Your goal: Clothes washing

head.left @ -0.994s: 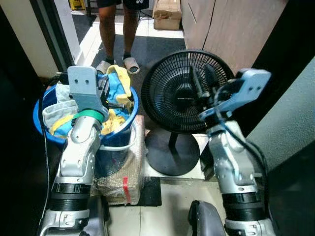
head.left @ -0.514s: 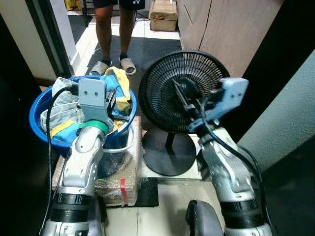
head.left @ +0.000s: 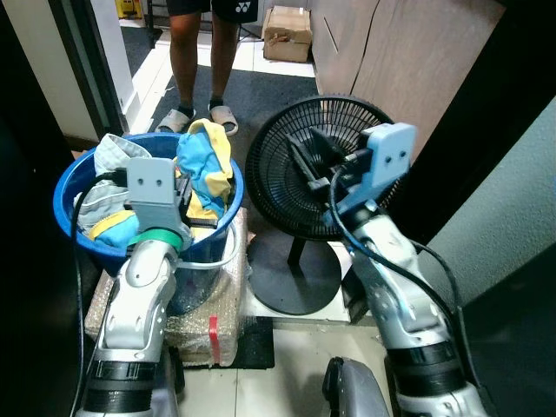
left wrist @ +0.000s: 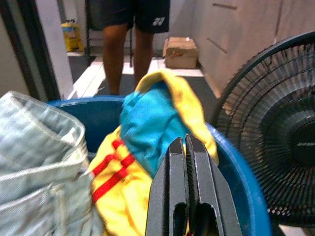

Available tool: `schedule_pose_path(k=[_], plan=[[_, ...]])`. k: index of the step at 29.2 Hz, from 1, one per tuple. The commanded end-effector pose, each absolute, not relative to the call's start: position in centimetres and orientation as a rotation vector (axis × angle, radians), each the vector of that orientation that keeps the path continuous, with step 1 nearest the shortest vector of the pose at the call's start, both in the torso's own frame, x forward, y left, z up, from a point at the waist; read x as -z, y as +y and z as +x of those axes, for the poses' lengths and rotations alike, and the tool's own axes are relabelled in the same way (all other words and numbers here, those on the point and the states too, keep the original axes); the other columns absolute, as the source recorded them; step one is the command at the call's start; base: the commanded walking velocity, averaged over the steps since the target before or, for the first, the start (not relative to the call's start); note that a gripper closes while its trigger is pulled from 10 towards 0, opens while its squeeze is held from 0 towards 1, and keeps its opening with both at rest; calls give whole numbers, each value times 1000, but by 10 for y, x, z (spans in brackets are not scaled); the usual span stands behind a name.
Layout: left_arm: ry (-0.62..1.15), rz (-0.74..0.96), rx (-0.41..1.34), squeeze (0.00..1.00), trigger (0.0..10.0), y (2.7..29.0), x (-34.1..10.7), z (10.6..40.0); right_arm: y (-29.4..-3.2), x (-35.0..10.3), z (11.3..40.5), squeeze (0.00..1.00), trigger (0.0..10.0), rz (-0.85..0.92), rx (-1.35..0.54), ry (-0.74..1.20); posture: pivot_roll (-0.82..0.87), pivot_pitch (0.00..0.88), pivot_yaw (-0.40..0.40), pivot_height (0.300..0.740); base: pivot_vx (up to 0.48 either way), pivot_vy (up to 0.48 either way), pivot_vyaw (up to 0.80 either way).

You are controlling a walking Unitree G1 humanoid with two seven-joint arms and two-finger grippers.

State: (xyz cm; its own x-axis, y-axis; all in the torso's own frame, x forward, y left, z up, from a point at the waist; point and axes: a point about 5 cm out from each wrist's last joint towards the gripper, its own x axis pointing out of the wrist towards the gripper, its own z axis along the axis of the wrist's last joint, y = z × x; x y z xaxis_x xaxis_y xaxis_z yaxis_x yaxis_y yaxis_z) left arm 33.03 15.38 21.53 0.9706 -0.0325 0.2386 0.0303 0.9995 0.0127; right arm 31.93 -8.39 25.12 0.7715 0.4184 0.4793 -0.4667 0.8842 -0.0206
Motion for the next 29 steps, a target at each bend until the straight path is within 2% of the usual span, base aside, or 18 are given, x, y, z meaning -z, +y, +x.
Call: schedule_pose_path(k=[1,5,7,10,29], plan=[[-221,18,64,0,10000,149,-213,335,-95,-248,317,0,10000,75,-431,-490,84,46,-1,460,0,0,0],[-218,26,88,0,10000,146,-214,338,-105,-242,315,0,10000,51,-389,-482,68,44,21,460,0,0,0],[-212,41,145,0,10000,136,-216,346,-130,-225,310,0,10000,-15,-273,-446,39,43,71,460,0,0,0],[-210,45,171,0,10000,131,-218,349,-139,-219,308,0,10000,-34,-224,-430,36,41,75,460,0,0,0],[-230,29,124,0,10000,138,-219,348,-130,-226,322,0,10000,38,-184,-421,68,9,12,474,0,0,0]])
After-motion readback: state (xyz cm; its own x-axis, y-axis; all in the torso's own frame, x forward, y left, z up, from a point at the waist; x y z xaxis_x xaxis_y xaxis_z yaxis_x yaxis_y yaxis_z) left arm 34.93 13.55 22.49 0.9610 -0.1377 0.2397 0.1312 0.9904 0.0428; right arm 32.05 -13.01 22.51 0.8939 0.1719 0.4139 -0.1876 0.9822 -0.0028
